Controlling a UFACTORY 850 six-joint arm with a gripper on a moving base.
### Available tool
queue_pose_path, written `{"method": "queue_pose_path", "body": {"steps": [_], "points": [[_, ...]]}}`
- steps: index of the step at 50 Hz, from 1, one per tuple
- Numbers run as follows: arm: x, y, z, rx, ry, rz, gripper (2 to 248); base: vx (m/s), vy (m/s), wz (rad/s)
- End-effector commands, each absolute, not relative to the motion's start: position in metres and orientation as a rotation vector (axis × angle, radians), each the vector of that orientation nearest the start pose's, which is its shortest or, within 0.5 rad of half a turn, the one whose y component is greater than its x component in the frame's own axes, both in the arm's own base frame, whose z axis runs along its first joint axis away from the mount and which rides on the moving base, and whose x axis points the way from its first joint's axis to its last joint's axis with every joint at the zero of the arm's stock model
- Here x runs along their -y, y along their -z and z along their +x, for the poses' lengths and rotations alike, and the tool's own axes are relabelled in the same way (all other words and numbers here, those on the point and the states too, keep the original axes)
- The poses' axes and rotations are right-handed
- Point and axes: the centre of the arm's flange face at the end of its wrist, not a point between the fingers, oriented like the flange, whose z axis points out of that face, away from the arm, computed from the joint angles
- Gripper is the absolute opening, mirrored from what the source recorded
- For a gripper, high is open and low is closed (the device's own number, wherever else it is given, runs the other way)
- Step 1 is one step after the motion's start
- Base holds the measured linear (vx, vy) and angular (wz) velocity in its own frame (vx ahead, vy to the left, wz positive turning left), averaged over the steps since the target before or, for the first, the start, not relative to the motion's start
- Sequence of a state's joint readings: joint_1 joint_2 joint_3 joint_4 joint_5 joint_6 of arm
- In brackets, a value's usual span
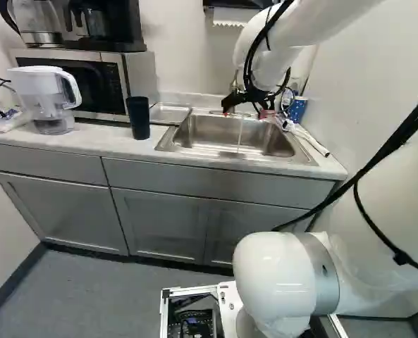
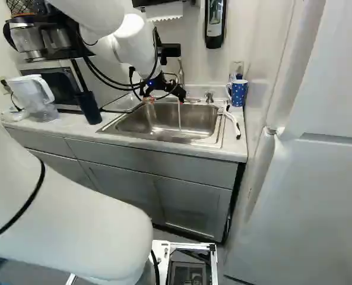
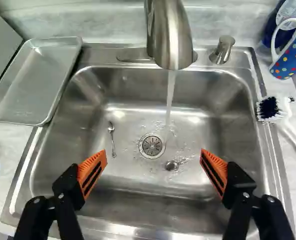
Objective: Rinse the cup and place it in the tray
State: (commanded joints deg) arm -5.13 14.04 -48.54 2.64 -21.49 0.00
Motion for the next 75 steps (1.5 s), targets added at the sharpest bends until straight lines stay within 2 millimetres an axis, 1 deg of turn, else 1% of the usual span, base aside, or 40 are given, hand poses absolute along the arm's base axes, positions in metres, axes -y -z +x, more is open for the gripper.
{"method": "queue_pose_path", "body": {"steps": [75], "points": [[-0.082, -0.612, 0.414, 0.223, 1.055, -2.846, 247, 0.0, 0.0, 0.0]]}}
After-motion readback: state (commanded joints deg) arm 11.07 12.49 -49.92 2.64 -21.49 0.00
